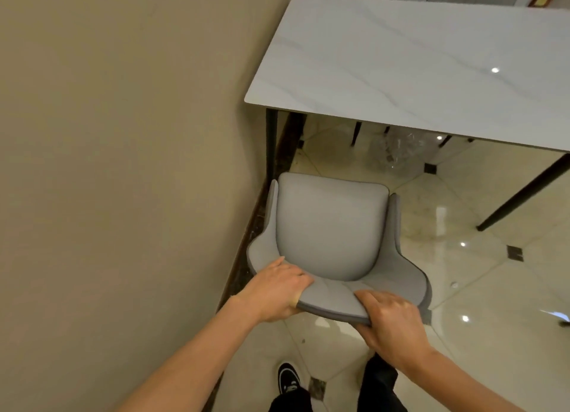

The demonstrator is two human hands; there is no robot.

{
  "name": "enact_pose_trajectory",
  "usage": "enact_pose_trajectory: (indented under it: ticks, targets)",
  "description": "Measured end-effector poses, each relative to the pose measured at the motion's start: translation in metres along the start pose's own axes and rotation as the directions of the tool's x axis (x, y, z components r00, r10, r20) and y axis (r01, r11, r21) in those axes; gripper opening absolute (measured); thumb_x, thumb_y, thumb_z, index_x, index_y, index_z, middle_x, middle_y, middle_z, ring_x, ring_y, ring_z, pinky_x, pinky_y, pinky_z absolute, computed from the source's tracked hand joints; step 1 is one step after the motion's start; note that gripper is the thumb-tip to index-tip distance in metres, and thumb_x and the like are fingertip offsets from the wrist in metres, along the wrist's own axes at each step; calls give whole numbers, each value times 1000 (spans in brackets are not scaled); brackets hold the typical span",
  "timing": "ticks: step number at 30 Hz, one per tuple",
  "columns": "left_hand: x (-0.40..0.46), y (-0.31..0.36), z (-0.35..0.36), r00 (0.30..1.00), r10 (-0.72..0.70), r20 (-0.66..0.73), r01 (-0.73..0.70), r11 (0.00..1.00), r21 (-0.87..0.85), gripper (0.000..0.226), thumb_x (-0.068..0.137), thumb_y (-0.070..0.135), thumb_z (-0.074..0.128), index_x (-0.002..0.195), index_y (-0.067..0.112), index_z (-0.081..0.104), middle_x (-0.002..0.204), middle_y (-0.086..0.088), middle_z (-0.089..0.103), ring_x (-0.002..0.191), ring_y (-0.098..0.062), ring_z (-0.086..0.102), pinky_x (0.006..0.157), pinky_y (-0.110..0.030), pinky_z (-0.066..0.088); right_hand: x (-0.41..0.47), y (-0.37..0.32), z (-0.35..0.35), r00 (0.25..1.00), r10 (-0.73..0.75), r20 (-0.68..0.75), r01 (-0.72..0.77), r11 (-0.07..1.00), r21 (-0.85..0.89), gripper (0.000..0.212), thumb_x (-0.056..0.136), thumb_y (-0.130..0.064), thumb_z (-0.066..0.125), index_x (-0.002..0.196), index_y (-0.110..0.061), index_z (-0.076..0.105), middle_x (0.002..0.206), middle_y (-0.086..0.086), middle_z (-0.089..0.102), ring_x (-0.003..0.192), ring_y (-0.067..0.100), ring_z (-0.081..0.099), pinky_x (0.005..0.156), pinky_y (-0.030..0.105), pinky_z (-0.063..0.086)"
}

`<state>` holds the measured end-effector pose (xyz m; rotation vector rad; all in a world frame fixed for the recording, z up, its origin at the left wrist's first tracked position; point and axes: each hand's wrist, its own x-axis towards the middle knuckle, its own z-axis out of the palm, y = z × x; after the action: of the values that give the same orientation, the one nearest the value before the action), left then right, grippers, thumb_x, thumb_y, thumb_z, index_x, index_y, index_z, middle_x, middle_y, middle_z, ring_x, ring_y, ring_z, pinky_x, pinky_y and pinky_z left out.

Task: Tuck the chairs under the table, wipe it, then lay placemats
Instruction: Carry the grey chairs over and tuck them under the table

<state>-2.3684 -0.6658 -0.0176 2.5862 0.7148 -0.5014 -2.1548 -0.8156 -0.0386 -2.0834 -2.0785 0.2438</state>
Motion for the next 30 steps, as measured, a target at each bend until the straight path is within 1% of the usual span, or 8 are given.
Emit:
enact_pose_trajectory:
  ticks: [3,7,10,13,18,23,26,30]
  targets:
    - [-1,-28,-10,1000,-5,9,4,999,34,51,88,41,64,135,27,52,135,2,56,127,-20,49,121,-45,17,21,-16,7,998,-9,-60,9,1000,7,33,70,-50,75,88,-23,67,75,-8,66,63,15,63,52,29,47]
    - [2,-76,-28,999,-46,10,45,997,66,55,86,45,66,137,32,50,141,4,52,131,-18,46,120,-49,17,59,-42,23,993,-30,-112,32,999,20,33,76,-51,69,84,-20,65,73,-5,65,61,18,62,50,31,47]
    - [13,-99,-39,998,-54,-23,56,995,88,55,85,46,68,135,33,51,140,5,53,131,-17,47,120,-47,17,84,-45,25,987,-20,-162,19,1000,-9,35,78,-53,63,82,-19,66,70,-4,65,57,20,61,46,29,42]
    - [31,-116,-49,997,-38,-63,44,993,107,53,84,49,68,133,33,53,136,5,55,128,-18,49,118,-46,23,109,-38,24,983,-10,-181,4,999,-34,36,79,-55,62,79,-19,66,65,-4,64,53,20,60,45,26,38]
    - [72,-132,-67,985,-16,-171,29,997,74,50,81,51,70,125,30,60,125,4,62,118,-18,56,106,-39,36,147,-5,18,974,-18,-224,10,999,-37,42,83,-59,53,77,-20,66,62,-3,63,50,21,59,43,26,36]
    - [121,-141,-92,967,-69,-245,75,997,13,45,77,50,75,116,33,64,114,8,66,107,-15,60,97,-38,45,197,40,6,970,-45,-240,38,999,-36,45,84,-60,48,73,-20,64,59,-3,61,48,22,59,42,27,36]
    - [147,-142,-106,958,-99,-270,102,995,0,39,76,52,75,109,35,65,107,9,67,101,-15,62,89,-38,48,225,67,-1,976,-75,-205,66,997,-47,45,83,-61,47,71,-21,63,58,-3,60,47,20,57,43,26,38]
    - [185,-142,-127,947,-142,-287,143,990,-18,41,78,55,73,114,38,64,108,10,67,101,-15,61,88,-39,48,264,107,-19,990,-103,-98,92,990,-109,42,81,-62,53,75,-22,64,63,-3,62,49,18,57,47,24,33]
